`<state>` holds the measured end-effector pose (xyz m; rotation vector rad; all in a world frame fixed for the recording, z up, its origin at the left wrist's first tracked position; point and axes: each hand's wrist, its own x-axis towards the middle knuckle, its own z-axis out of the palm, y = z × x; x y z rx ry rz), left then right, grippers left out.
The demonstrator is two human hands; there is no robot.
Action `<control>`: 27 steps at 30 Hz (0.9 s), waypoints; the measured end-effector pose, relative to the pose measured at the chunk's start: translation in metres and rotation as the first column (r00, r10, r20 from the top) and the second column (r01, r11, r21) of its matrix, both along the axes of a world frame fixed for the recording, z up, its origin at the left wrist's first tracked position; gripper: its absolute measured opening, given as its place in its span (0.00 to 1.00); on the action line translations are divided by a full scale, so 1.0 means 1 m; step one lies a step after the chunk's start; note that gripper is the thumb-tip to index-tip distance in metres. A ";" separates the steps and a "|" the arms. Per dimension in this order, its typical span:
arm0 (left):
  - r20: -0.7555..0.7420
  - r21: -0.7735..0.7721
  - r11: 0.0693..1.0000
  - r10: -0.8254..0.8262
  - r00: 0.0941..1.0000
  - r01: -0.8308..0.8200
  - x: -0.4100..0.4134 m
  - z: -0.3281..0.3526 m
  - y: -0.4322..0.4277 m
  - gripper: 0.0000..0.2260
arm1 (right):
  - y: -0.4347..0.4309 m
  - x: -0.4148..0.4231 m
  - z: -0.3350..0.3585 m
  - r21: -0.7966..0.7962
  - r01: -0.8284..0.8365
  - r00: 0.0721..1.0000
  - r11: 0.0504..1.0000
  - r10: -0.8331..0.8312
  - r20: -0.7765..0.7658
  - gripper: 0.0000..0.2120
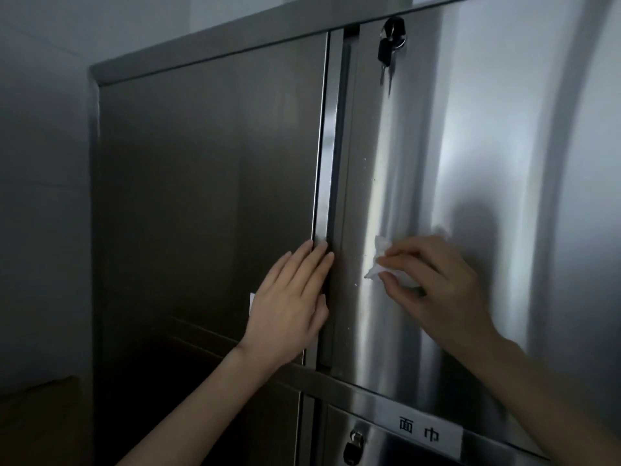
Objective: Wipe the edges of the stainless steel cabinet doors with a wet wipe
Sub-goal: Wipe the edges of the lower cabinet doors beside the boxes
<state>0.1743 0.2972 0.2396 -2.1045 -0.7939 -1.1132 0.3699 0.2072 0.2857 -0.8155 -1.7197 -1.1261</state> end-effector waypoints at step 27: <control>-0.055 0.207 0.914 -0.344 0.937 0.348 0.025 0.064 0.087 0.25 | 0.025 0.016 0.049 0.057 0.181 0.983 0.982 -0.181 -0.002 0.08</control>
